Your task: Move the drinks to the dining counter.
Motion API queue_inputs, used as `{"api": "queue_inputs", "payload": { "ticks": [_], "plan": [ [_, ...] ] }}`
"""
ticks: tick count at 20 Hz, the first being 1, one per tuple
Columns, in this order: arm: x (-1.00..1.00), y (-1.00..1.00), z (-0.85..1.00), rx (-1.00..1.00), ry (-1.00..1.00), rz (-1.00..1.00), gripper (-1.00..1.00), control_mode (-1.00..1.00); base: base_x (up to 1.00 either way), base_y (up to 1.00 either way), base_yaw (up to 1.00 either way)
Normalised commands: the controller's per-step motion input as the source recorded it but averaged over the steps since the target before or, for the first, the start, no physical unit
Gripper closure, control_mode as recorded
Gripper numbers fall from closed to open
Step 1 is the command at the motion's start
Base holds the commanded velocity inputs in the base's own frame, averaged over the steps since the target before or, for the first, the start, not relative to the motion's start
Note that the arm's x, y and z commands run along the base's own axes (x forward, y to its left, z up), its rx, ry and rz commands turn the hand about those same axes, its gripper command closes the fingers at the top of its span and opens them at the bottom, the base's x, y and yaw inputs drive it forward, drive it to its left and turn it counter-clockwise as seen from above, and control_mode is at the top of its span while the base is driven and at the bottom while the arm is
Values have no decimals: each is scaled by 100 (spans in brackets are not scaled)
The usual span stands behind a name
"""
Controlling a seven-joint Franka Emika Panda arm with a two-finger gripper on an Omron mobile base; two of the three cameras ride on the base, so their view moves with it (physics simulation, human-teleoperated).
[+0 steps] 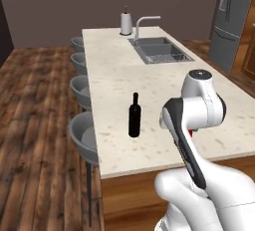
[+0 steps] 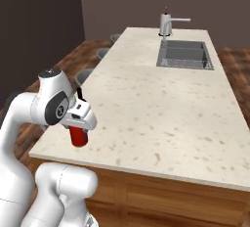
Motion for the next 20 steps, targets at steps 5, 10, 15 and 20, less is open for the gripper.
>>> {"api": "queue_inputs", "payload": {
  "ticks": [5, 10, 15, 20],
  "plan": [
    [0, 0, 0, 0, 0, 0, 100, 100, 52, -11, 5],
    [0, 0, 0, 0, 0, 0, 100, 100, 47, -27, 3],
    [43, -34, -51, 5, 0, 0, 100, -100, 0, 0, 0],
    [60, -39, -64, 7, 0, 0, 100, -100, 0, 0, 0]
  ]
}}
